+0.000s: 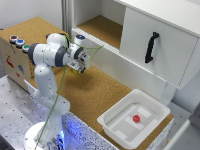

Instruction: Place the yellow object on top of the drawer

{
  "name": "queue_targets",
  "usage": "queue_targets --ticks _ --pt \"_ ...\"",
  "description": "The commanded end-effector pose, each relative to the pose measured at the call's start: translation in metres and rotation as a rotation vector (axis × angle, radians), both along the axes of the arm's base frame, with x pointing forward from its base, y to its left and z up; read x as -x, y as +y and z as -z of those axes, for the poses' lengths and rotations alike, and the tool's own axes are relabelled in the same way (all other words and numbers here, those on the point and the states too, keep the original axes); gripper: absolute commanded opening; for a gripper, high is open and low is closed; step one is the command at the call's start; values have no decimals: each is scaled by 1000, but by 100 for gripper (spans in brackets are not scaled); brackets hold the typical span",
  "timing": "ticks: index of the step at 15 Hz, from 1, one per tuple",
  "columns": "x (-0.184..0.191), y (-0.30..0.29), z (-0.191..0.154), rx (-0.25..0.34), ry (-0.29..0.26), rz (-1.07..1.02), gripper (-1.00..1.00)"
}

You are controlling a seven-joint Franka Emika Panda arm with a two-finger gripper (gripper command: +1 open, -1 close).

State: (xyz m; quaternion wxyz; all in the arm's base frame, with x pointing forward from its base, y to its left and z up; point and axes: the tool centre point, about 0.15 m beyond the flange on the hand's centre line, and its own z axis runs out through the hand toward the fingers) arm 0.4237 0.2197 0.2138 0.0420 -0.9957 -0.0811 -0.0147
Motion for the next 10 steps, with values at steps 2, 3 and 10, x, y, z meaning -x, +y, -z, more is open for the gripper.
queue_targets --ticks 2,3,10 --pt "-10 12 -59 87 -27 26 -100" --pt "-14 15 -81 96 -55 5 -100" --pt "-23 70 -224 73 -150 -388 -100"
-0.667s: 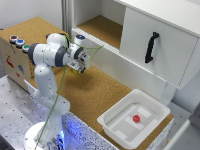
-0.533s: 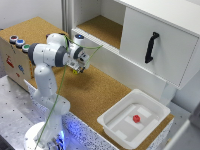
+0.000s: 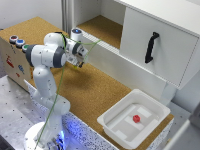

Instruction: Place the yellow object on top of the drawer

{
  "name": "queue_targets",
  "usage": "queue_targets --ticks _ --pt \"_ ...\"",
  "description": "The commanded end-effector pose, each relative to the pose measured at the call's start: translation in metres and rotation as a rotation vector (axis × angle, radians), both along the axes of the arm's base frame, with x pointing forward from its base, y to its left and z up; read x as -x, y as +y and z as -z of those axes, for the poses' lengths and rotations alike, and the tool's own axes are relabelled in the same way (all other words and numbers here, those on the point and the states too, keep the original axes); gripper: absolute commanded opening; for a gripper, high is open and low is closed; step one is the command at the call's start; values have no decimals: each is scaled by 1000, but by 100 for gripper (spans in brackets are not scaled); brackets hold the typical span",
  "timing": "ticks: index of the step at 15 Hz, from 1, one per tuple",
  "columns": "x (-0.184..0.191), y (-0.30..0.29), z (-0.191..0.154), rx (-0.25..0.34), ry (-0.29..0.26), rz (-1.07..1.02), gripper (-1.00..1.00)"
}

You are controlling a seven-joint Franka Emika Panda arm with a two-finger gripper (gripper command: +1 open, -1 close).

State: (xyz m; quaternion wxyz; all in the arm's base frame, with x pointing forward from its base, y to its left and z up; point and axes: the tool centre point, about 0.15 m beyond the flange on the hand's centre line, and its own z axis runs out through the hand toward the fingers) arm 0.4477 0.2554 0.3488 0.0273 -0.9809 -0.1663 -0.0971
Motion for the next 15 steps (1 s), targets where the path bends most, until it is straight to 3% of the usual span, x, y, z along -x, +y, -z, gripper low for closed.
queue_targets --ticks 1,4,7,12,15 --pt "1 43 -93 84 30 -292 -100" --pt "0 68 -116 72 32 -463 -100" --pt "-6 101 -135 129 -25 -687 -100" --pt "-18 140 -131 203 -38 -984 -100" --pt "-27 163 -125 210 -39 -1119 -100"
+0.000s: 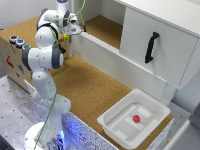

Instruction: Place the yellow object on top of the drawer

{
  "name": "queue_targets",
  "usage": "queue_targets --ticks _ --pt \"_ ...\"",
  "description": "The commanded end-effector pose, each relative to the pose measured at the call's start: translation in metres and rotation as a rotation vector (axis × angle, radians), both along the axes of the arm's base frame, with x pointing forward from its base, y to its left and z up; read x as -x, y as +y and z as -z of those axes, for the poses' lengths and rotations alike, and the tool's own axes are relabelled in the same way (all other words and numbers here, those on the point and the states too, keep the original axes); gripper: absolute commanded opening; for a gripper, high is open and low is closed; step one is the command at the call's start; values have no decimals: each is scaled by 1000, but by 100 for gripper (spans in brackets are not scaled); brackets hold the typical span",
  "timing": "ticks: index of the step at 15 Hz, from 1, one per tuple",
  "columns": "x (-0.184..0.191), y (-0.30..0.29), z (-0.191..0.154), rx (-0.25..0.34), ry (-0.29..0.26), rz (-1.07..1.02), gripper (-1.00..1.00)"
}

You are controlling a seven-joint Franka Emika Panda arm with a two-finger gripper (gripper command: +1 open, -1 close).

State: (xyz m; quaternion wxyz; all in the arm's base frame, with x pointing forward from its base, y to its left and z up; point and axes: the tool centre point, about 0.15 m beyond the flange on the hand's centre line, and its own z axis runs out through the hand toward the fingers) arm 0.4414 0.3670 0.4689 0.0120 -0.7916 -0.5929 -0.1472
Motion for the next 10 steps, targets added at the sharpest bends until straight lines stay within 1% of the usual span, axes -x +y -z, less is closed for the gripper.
queue_targets --ticks 1,2,4,5,9,10 --pt "-39 57 -2 181 67 -202 -100" --pt "-43 63 1 193 54 -232 -100" --pt "-43 76 -2 196 60 -322 -100" --pt "-38 82 -1 213 67 -368 -100" --pt "-38 83 -1 218 66 -375 -100" --pt "-18 57 15 92 -58 -350 -100"
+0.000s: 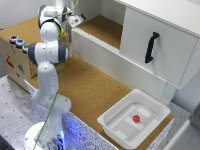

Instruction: Place the yellow object on top of the drawer

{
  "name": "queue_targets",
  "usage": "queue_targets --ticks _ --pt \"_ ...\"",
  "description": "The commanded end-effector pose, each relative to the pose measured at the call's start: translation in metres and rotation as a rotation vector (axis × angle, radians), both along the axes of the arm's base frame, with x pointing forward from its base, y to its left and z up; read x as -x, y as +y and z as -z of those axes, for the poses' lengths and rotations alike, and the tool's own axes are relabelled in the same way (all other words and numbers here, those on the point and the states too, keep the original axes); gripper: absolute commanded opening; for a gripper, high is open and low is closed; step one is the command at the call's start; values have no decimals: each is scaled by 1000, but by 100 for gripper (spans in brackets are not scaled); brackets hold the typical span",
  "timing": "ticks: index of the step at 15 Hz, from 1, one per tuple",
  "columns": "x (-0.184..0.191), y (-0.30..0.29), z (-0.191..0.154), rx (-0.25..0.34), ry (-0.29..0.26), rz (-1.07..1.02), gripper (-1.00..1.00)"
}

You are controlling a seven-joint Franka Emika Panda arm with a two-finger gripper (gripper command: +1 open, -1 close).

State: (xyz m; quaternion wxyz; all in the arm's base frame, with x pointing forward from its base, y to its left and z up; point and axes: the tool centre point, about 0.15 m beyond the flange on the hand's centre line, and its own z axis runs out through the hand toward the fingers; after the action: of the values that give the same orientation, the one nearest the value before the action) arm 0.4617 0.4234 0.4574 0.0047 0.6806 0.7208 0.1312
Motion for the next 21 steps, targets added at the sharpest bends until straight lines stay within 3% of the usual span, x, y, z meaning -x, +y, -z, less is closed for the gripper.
queue_targets --ticks 1,3,9,10,17,20,21 --pt "2 5 5 11 -16 -18 -100" --pt "4 13 4 -1 -41 -55 -100" --pt "16 28 18 25 -22 -102 -100" --pt "13 28 14 28 -22 -96 100" --pt "17 25 -22 4 -61 -59 100" --pt "37 22 -34 50 -59 -87 100" --pt "44 21 -33 93 -89 -82 100"
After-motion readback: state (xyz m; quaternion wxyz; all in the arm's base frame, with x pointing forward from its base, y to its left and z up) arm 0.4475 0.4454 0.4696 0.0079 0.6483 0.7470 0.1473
